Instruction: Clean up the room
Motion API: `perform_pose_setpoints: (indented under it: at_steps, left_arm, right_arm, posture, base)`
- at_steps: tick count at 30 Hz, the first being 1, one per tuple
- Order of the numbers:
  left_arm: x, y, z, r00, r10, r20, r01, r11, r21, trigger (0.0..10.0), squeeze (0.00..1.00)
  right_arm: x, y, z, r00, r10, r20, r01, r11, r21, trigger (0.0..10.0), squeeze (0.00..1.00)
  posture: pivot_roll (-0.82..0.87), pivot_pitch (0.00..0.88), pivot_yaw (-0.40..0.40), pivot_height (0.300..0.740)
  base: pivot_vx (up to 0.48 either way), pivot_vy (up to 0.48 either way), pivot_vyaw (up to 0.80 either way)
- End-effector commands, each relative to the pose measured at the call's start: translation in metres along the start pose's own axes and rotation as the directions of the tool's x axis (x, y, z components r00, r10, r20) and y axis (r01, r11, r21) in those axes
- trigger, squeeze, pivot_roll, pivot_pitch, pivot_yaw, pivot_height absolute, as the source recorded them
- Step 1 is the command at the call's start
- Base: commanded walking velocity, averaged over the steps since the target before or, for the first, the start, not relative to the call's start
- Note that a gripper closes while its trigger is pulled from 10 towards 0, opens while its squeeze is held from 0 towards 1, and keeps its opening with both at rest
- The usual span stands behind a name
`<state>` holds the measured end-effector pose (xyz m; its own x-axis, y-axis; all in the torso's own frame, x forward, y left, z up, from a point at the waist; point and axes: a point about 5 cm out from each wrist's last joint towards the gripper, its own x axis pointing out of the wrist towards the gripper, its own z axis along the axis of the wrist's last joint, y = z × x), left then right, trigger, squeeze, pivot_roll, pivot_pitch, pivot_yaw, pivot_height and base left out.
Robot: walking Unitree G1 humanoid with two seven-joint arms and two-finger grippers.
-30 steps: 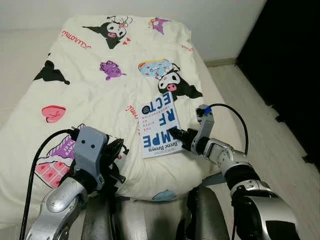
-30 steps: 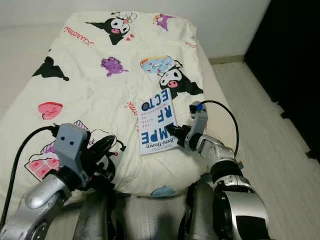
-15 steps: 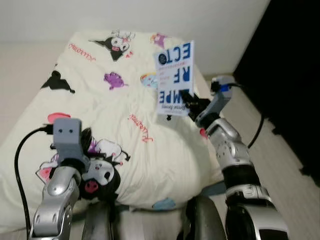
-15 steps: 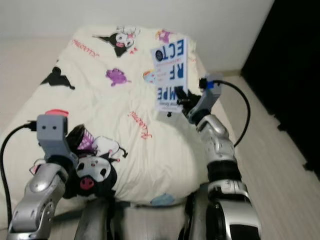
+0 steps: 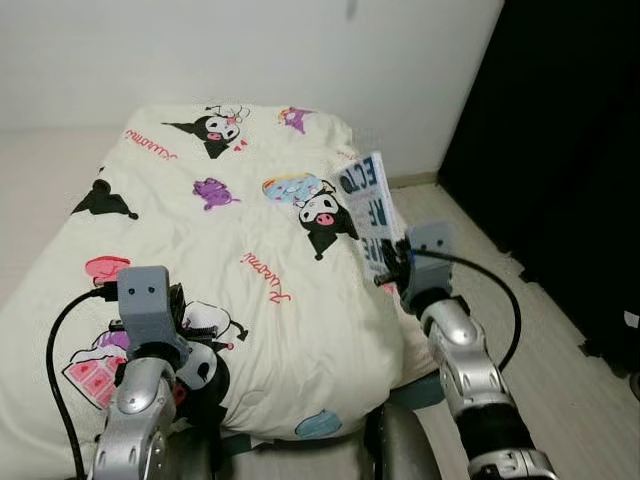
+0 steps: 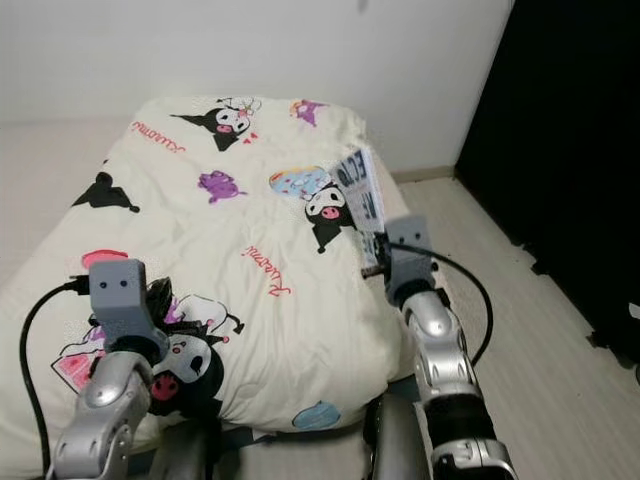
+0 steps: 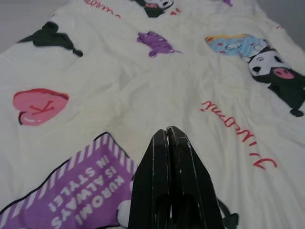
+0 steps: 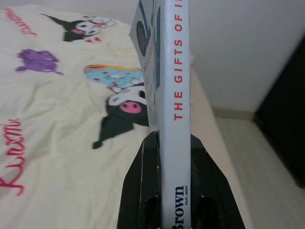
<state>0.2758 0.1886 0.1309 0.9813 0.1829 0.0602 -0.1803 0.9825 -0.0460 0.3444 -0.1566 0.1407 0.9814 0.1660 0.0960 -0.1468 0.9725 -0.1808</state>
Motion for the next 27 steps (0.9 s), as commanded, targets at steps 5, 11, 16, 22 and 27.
perform_pose_setpoints:
  at_steps: [5,11,16,22,27]
  left_arm:
    - [-0.003,-0.006,-0.012,0.999,-0.032,-0.014,0.033,0.999,0.024,10.0,0.00]
    - [-0.005,-0.005,-0.019,1.000,-0.020,-0.007,0.021,0.999,0.037,10.0,0.00]
    - [-0.006,-0.005,-0.020,1.000,-0.020,-0.004,0.020,0.999,0.037,10.0,0.00]
    - [-0.007,-0.006,-0.020,1.000,-0.013,0.009,0.013,0.999,0.029,10.0,0.00]
    - [-0.007,-0.005,-0.022,1.000,-0.010,0.012,0.010,0.999,0.031,10.0,0.00]
  right_arm:
    - [-0.012,0.006,-0.013,1.000,-0.027,-0.009,0.027,0.998,0.058,10.0,0.00]
    - [-0.019,0.021,-0.031,0.998,0.008,-0.066,-0.005,0.999,0.039,10.0,0.00]
    - [-0.020,0.023,-0.034,0.997,0.006,-0.075,-0.003,0.999,0.044,10.0,0.00]
    - [-0.018,0.026,-0.032,0.997,0.020,-0.069,-0.016,0.998,0.058,10.0,0.00]
    - [-0.019,0.029,-0.033,0.997,0.032,-0.067,-0.029,0.998,0.052,10.0,0.00]
  posture:
    - [0.06,0.051,-0.042,0.571]
    - [0.05,0.044,-0.045,0.601]
    - [0.06,0.046,-0.047,0.616]
    - [0.06,0.037,-0.049,0.646]
    - [0.06,0.034,-0.051,0.666]
  base:
    - [0.000,0.000,0.00]
    - [0.000,0.000,0.00]
    - [0.000,0.000,0.00]
    - [0.000,0.000,0.00]
    - [0.000,0.000,0.00]
